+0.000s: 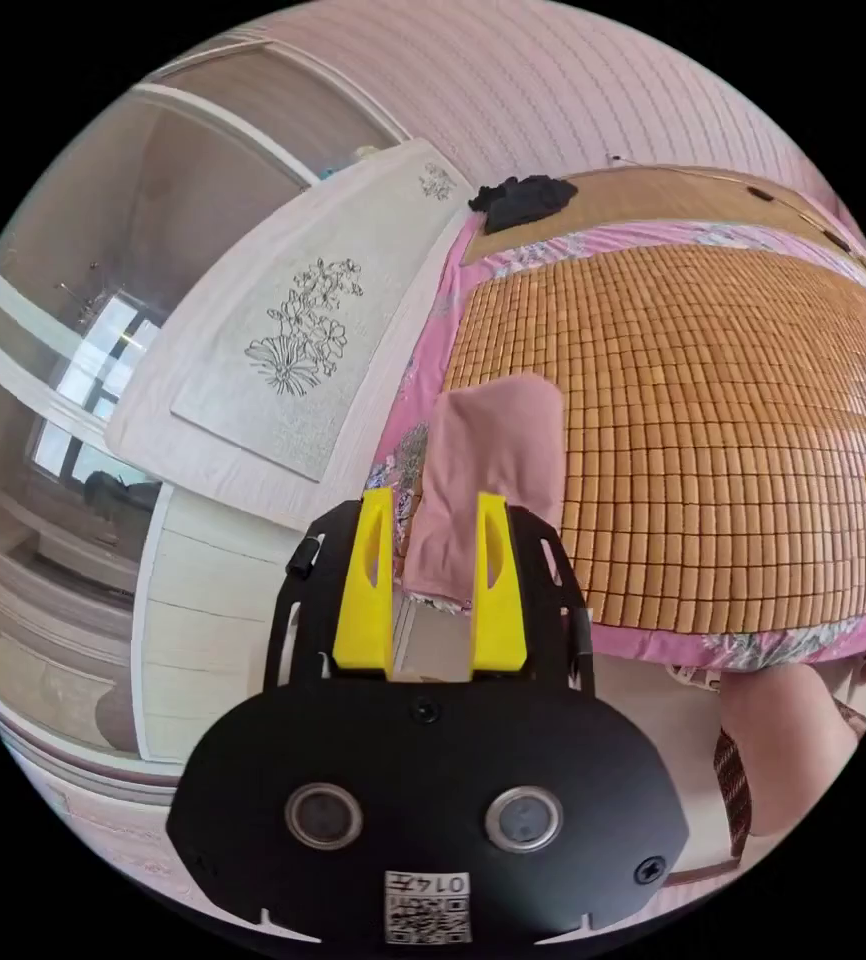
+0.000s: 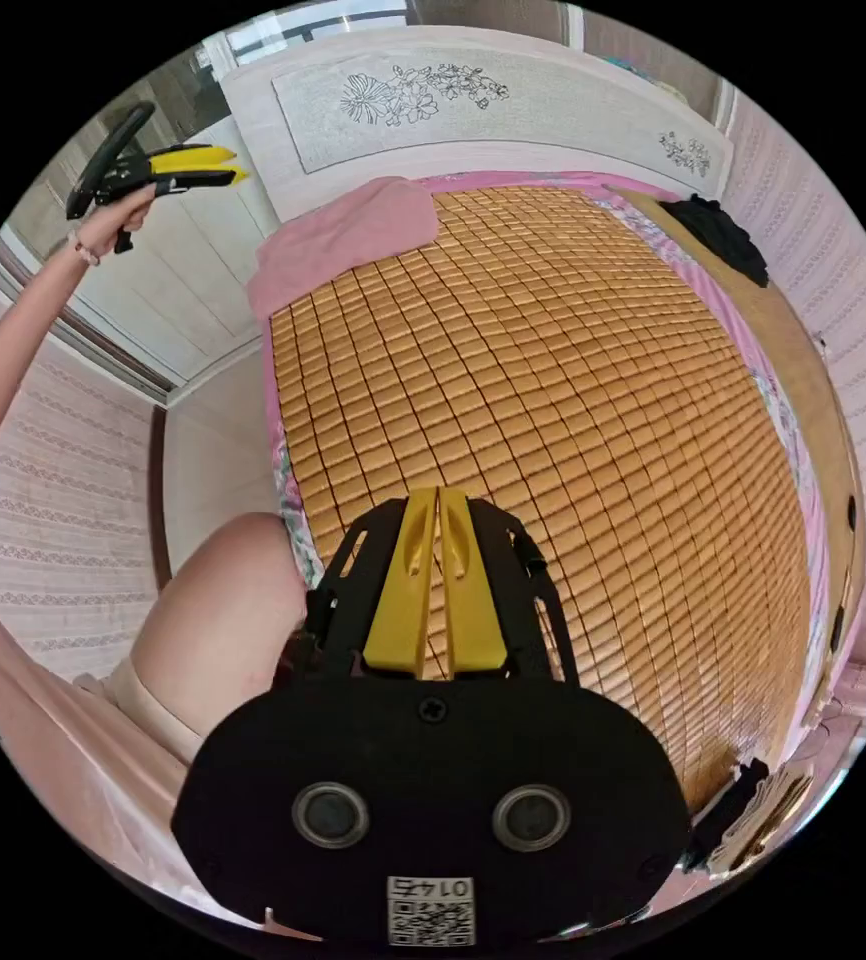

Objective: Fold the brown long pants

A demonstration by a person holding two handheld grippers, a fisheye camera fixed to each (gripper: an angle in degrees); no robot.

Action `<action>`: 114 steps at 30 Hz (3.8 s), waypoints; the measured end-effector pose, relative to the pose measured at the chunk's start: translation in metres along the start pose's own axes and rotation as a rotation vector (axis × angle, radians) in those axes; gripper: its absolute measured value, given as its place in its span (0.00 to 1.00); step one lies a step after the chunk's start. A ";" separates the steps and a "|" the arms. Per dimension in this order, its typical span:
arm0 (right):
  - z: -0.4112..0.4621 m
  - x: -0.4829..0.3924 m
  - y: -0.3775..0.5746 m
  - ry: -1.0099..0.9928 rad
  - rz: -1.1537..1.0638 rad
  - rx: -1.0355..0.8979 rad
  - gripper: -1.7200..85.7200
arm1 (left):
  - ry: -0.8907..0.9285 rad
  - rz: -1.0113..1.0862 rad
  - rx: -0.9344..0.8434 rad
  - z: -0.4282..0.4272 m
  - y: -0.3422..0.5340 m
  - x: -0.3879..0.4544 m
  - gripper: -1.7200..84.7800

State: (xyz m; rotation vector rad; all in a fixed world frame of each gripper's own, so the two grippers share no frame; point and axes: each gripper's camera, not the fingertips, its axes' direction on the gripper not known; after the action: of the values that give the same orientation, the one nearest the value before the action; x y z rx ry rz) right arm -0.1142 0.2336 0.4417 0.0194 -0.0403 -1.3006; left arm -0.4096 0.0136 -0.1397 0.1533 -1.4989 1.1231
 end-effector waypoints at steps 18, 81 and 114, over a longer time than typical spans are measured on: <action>-0.217 -0.033 0.506 0.381 0.775 0.252 0.01 | 0.356 0.513 0.531 -0.363 -0.114 0.318 0.14; -0.497 -0.077 0.638 0.542 0.487 0.779 0.09 | 1.367 0.595 0.382 -0.358 -0.236 0.532 0.01; -0.057 0.069 0.425 -0.233 0.815 0.257 0.18 | 1.193 0.074 0.091 0.001 0.054 0.217 0.02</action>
State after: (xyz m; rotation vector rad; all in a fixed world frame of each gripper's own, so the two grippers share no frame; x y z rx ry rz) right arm 0.3155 0.2798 0.4015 0.0633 -0.3767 -0.4712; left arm -0.5095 0.1466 0.0095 -0.4535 -0.3865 1.0261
